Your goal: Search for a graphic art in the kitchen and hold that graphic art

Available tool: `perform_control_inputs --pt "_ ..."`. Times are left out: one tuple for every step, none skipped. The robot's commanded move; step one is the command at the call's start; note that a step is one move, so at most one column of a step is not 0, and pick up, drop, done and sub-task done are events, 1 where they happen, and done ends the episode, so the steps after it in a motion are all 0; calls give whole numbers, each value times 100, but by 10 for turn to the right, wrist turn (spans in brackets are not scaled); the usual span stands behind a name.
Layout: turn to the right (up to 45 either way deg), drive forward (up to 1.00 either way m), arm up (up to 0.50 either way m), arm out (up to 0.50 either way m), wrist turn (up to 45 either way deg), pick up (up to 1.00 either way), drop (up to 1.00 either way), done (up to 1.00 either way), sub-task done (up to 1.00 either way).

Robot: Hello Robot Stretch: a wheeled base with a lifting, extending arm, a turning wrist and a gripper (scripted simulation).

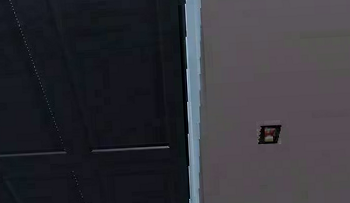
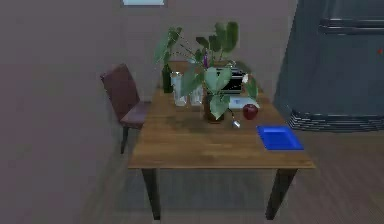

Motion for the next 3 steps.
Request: perform_control_inputs --pt "-450 0 0 0 0 0 0 0 0" --pt "-150 0 0 0 0 0 0 0 0" --pt "0 0 50 0 0 0 0 0 0"
